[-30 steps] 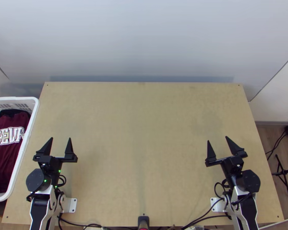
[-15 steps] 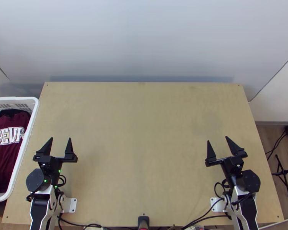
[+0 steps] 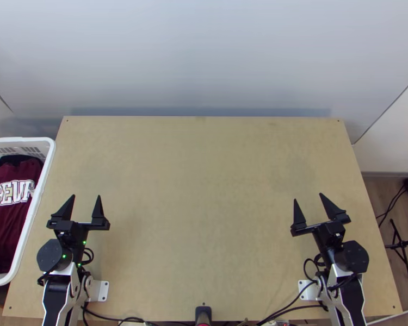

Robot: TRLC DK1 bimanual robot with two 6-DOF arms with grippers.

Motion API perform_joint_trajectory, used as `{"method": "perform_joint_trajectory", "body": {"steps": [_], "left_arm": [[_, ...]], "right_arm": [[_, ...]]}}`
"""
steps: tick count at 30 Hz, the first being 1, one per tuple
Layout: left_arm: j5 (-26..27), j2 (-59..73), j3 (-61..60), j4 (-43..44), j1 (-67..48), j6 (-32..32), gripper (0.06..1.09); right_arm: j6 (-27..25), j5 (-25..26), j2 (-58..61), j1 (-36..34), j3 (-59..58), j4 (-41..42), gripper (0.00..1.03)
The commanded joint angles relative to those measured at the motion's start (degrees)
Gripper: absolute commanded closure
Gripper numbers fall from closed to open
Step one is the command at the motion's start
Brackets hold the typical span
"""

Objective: Fold the t-shirt

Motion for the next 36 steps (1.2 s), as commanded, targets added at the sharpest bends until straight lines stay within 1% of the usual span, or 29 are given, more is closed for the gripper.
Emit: {"method": "perform_joint_trajectory", "body": {"steps": [1, 7, 8, 9, 13, 18, 20, 21, 22, 25, 31, 33, 36], "left_arm": [[0.00, 0.01, 0.01, 0.03, 0.01, 0.04, 0.10], [0.00, 0.01, 0.01, 0.03, 0.01, -0.31, 0.10], [0.27, 0.01, 0.01, 0.03, -0.26, -5.15, 0.10], [0.36, -0.08, 0.01, 0.03, -0.87, -8.31, 0.10], [0.36, -0.08, 0.01, 0.03, -1.40, -6.82, 0.10], [0.36, -0.08, 0.01, 0.03, -0.96, -6.64, 0.10], [0.36, -0.08, 0.01, 0.03, -1.05, -6.73, 0.10], [0.36, -0.08, 0.01, 0.03, -1.05, -6.73, 0.10], [0.36, -0.08, 0.01, 0.03, -1.05, -6.73, 0.10], [0.36, -0.08, 0.01, 0.03, -1.13, -6.73, 0.10], [0.36, -0.08, 0.01, 0.03, -1.05, -6.55, 0.10], [0.36, -0.08, 0.01, 0.21, -0.78, -4.09, 0.10], [0.27, -0.08, 0.01, 0.30, -0.78, -1.46, 0.10]], "right_arm": [[0.01, 0.00, 0.01, 0.02, 0.01, 0.02, 0.04], [0.01, 0.00, 0.01, 0.02, 0.01, 0.02, 0.04], [0.01, 0.00, 0.01, 0.02, 0.01, 0.02, 0.04], [0.01, 0.00, 0.01, 0.02, 0.01, 0.02, 0.04], [0.01, 0.00, 0.01, 0.02, 0.01, 0.02, 0.04], [0.01, 0.00, 0.01, 0.02, 0.01, 0.02, 0.04], [0.45, 0.00, 0.01, 0.64, 0.01, 0.02, 0.04], [1.60, 0.09, 0.01, 1.25, 0.01, -0.07, 0.04], [2.03, 0.44, 0.01, 1.34, 0.01, -0.07, 0.04], [2.12, 4.04, -0.08, 0.81, 0.10, -0.60, 0.04], [3.09, 5.54, -0.08, 1.08, 0.10, -0.69, 0.04], [4.41, 5.80, -0.08, 0.99, 0.10, -0.69, 0.04], [4.23, 6.94, -0.08, 0.29, 0.10, -0.86, 0.04]]}}
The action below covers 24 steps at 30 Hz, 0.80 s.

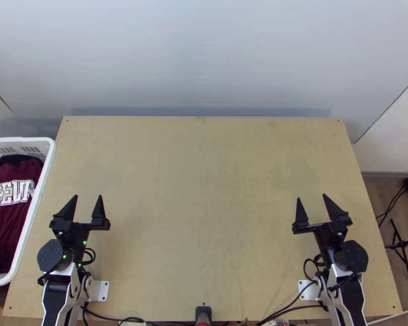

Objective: Fold the t-shirt

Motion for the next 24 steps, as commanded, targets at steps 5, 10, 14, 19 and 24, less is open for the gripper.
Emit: {"method": "perform_joint_trajectory", "body": {"steps": [5, 10, 14, 19, 24], "left_arm": [[0.03, 0.03, 0.01, 0.01, 0.07, 4.96, 0.10], [-0.06, 0.03, 0.01, 0.98, 0.16, 8.38, 0.10], [-0.15, 0.12, -0.34, 5.11, 1.21, 8.91, 0.10], [-0.24, 0.03, 0.63, 6.43, 2.97, 10.14, 0.10], [-0.15, 0.30, 4.23, 5.55, 2.97, 9.79, 0.10]], "right_arm": [[5.04, 2.12, -0.03, -2.79, 0.06, 0.43, 0.04], [4.86, 2.99, 0.05, -3.93, 0.94, -0.27, 0.04], [4.16, 4.40, 0.05, -3.93, 2.43, 2.45, 0.04], [1.61, 4.40, 3.57, -3.84, 6.38, 5.00, 0.04], [-0.06, 4.40, 18.69, -3.05, 18.51, 6.14, 0.04]]}}
